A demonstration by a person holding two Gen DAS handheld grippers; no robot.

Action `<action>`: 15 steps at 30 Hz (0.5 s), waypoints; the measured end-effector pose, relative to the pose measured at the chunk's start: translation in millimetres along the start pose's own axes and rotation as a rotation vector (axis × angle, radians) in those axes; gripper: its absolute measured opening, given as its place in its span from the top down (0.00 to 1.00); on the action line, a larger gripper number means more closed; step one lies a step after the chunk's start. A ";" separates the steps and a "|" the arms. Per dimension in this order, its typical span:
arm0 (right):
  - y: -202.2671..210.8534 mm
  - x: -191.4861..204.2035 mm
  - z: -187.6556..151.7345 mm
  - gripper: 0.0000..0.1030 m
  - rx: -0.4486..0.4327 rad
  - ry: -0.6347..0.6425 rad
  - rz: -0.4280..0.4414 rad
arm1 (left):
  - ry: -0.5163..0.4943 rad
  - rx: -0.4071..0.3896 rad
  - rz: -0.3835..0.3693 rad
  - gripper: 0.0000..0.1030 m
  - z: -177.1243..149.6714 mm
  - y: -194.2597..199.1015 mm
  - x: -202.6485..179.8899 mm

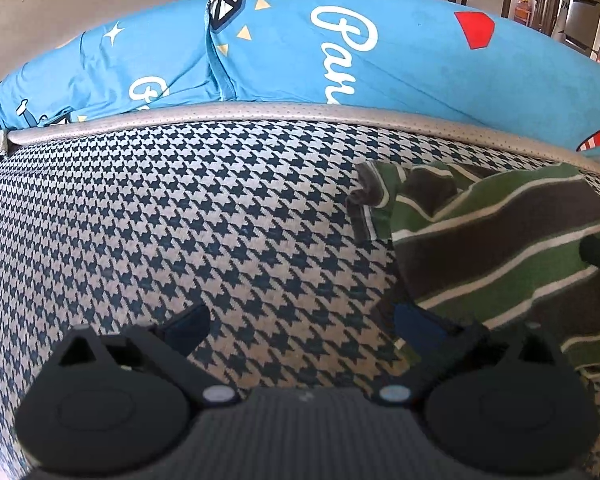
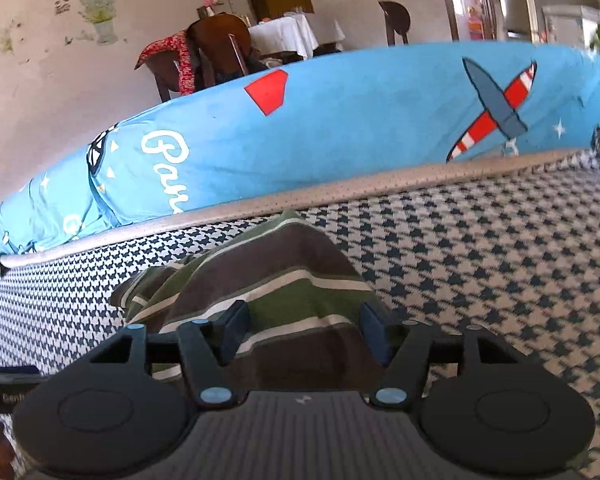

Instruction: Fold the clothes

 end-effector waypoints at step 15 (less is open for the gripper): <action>29.8 58.7 -25.2 0.85 0.007 0.226 0.137 | 0.035 -0.066 0.003 0.00 8.0 8.8 1.6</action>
Point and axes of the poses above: each gripper's, at about its wrist camera, not at the fingertips, and y roughly against the way its jaws point, x to its left, z to its top, the point moved 10 cm from there along -y, roughly the way its jaws point, and after that the axes turned 7 degrees about x, right-handed, at the moved point
